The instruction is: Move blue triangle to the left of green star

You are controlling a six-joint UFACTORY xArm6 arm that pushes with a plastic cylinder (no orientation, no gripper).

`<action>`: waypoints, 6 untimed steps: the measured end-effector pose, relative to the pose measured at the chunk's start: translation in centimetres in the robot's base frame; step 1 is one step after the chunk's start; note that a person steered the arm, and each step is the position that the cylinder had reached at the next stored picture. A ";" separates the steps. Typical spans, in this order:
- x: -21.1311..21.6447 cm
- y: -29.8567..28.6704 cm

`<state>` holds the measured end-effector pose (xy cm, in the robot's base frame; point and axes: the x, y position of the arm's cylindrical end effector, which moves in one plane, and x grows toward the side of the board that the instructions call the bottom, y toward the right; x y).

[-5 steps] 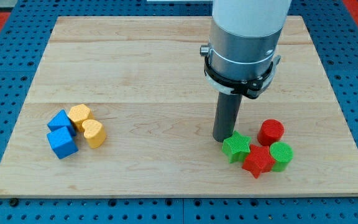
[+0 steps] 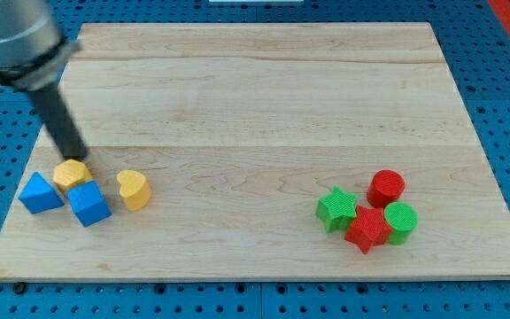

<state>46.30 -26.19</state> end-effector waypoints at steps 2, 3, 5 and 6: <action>-5.6 -1.8; -4.5 -4.3; 2.4 -3.8; 8.0 -4.1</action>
<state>54.31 -30.29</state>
